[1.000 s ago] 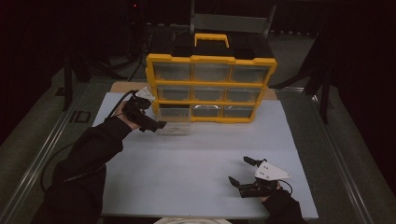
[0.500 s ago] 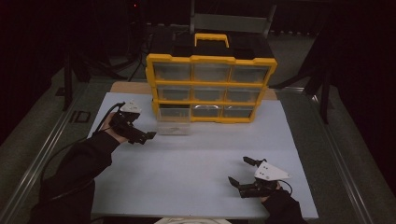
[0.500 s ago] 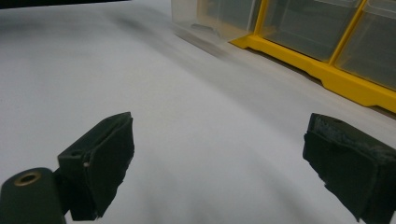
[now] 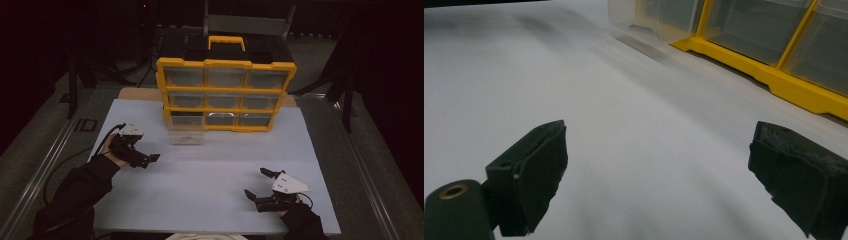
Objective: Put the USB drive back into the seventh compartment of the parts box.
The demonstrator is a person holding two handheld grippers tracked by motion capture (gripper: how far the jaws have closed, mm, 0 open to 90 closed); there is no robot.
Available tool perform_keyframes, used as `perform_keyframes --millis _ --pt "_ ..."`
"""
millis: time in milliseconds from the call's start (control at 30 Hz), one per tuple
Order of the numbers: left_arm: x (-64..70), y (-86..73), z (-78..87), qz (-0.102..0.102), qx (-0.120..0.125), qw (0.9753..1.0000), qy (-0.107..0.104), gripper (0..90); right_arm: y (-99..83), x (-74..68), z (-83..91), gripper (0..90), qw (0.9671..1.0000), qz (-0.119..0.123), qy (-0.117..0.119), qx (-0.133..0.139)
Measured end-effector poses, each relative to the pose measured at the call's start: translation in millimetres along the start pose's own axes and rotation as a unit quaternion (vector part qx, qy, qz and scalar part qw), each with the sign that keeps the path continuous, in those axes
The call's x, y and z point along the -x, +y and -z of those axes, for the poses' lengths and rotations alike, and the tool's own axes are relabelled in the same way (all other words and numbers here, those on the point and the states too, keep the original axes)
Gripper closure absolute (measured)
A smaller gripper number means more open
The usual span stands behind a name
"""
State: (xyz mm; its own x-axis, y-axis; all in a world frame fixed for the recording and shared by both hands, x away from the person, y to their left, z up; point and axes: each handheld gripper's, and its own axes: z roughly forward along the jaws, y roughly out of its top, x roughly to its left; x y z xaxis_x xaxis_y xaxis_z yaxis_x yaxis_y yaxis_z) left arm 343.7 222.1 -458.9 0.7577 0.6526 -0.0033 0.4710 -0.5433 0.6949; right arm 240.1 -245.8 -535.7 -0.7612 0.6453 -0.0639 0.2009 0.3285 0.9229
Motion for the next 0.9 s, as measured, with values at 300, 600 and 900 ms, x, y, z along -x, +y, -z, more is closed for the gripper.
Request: perform_keyframes --millis 300,600,900 --pt "4.7 -24.5 -0.4 0.006 0.000 1.0000 -0.005 0.0 -0.1 -0.1 -0.4 8.9 1.0000 0.001 0.002 -0.001" --pt "8.5 -48.0 -3.2 0.010 0.000 0.9999 -0.012 0.0 -0.1 -0.2 -0.4 8.9 1.0000 0.001 0.002 -0.001" --pt "16.2 -68.4 -1.9 0.011 0.007 0.9998 -0.016 0.0 0.0 -0.2 -0.3 8.9 1.0000 0.001 0.001 0.000"
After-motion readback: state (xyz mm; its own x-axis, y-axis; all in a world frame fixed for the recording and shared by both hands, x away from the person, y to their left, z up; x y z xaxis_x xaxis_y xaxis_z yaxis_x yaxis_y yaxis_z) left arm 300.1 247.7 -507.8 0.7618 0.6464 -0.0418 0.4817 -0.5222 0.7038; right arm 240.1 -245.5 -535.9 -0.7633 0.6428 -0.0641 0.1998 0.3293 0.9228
